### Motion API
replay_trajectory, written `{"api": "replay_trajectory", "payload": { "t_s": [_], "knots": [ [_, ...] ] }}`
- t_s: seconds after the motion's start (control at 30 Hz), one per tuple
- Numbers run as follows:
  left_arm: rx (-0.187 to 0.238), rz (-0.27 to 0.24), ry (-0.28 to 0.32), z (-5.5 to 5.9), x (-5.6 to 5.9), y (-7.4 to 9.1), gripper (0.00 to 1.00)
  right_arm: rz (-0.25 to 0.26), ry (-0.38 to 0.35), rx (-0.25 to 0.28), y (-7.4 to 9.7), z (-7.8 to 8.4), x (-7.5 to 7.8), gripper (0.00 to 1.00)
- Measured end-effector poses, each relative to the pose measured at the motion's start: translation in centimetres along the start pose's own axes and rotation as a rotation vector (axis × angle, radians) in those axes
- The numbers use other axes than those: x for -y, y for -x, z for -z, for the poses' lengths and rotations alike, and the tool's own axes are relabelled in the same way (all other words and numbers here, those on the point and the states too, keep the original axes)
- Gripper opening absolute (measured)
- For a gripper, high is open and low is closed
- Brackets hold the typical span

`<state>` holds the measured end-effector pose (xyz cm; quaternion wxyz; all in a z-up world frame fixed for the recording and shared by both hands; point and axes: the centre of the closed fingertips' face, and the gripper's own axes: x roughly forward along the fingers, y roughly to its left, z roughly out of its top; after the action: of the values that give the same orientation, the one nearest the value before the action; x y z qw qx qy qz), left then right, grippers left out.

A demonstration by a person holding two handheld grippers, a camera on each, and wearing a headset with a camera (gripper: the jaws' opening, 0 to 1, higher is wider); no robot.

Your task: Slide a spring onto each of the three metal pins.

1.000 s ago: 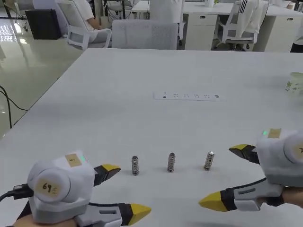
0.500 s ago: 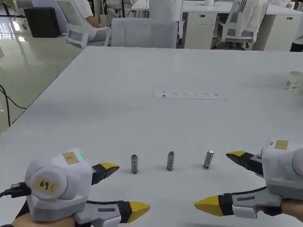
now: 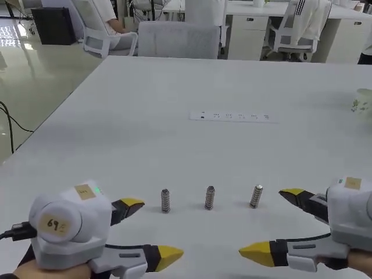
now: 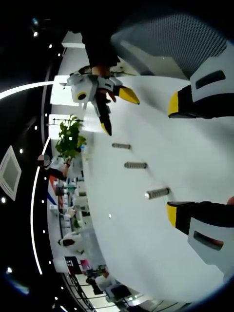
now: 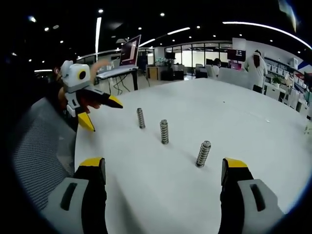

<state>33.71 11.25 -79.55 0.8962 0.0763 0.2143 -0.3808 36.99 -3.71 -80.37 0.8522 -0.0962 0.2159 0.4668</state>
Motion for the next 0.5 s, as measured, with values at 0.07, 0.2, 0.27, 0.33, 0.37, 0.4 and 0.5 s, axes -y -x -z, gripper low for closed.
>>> {"api": "replay_trajectory", "payload": {
  "t_s": [0.07,0.2,0.27,0.33,0.37,0.4,0.5],
  "knots": [
    [-0.003,0.001,0.001,0.07,0.01,-0.02,0.65,0.010,0.000,0.007,0.03,-0.13,0.21,0.99],
    [-0.007,0.002,0.002,0.15,0.05,-0.04,0.66,0.022,-0.005,0.016,0.09,-0.38,0.43,0.99],
    [-0.008,0.001,0.003,0.17,0.03,-0.05,0.66,0.027,-0.003,0.012,0.09,-0.29,0.51,0.99],
    [-0.011,0.001,0.004,0.23,0.05,-0.06,0.66,0.026,-0.004,0.011,0.11,-0.27,0.51,0.99],
    [-0.015,0.002,0.005,0.30,0.07,-0.08,0.66,0.028,-0.005,0.009,0.12,-0.24,0.54,0.99],
    [-0.016,0.003,0.005,0.34,0.07,-0.09,0.66,0.029,-0.005,0.008,0.12,-0.21,0.57,0.99],
    [-0.021,0.003,0.007,0.42,0.09,-0.16,0.66,0.033,-0.006,0.010,0.19,-0.22,0.72,0.99]
  ]
}}
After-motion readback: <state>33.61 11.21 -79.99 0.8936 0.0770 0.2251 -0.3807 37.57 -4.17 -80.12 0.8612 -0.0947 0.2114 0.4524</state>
